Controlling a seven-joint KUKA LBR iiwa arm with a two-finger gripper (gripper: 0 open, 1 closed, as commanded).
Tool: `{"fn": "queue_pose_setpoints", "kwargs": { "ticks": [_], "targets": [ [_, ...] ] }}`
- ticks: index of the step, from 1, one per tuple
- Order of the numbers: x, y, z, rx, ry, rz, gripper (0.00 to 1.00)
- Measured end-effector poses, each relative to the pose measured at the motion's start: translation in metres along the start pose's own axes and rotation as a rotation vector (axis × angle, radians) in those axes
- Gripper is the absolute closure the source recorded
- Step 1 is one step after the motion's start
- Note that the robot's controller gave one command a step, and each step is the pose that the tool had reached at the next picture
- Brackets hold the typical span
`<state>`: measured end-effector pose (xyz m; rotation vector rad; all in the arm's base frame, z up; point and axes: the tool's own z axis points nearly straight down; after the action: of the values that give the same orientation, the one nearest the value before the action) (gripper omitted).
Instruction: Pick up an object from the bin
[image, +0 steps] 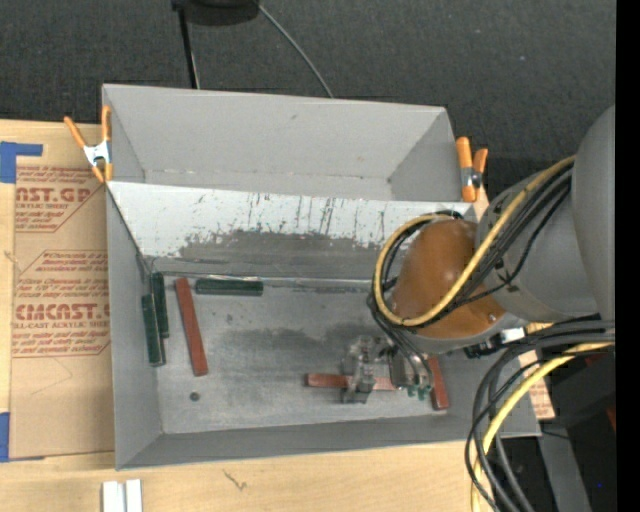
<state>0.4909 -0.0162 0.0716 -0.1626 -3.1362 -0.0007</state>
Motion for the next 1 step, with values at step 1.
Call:
{"fn": "queue_pose_setpoints", "kwargs": {
  "ticks": [1],
  "targets": [
    [0.0000,0.0000,0.0000,0.000,0.000,0.000,1.00]
  ]
}}
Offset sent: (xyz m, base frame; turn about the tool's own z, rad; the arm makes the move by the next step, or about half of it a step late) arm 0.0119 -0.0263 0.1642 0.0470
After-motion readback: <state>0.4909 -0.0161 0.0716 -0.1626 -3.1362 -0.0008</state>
